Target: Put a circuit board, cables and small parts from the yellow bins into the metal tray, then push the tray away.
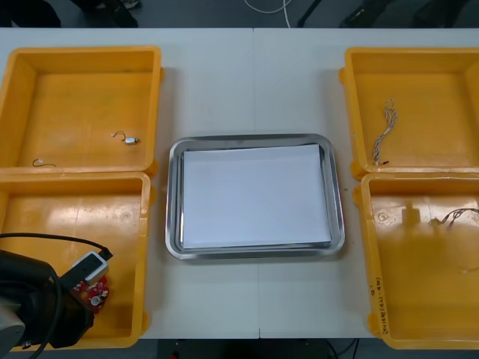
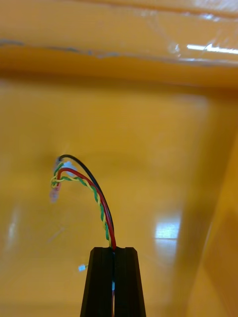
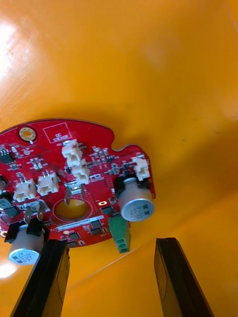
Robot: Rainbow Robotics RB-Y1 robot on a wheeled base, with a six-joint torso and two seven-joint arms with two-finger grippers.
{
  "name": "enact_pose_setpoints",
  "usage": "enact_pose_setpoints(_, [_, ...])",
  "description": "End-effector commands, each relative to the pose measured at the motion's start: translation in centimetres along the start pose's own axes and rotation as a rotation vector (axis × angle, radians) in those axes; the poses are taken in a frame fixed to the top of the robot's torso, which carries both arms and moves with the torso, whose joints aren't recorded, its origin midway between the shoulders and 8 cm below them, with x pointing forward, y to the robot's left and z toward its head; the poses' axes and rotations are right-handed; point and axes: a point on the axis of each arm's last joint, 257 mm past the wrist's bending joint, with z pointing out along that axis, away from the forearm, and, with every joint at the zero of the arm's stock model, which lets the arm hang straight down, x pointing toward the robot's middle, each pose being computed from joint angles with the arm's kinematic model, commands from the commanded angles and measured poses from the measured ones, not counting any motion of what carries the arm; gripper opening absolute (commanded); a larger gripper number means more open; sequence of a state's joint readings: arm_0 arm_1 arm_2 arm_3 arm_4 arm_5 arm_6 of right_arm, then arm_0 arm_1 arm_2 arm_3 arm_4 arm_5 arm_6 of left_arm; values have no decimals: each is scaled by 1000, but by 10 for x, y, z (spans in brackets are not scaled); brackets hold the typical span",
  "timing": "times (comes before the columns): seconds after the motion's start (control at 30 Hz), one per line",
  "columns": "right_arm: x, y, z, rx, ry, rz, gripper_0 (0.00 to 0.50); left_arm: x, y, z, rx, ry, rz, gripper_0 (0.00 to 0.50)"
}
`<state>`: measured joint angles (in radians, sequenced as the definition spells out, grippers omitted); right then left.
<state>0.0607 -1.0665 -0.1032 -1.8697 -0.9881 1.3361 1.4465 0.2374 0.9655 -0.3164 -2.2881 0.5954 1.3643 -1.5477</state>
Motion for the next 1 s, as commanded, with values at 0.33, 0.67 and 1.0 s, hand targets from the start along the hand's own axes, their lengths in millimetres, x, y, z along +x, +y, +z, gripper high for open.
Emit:
enact_pose_setpoints(0.33, [-37, -9, -76, 45, -45, -32, 0, -5, 12, 4, -29, -2, 145, 500])
enact_pose_setpoints(0.67, [-49, -4, -118, 16, -19, -26, 0, -7, 11, 8, -18, -16, 133, 500])
enact_pose_setpoints(1.0, [-72, 25, -137, -67, -64, -87, 0, -8, 11, 7, -18, -16, 137, 4])
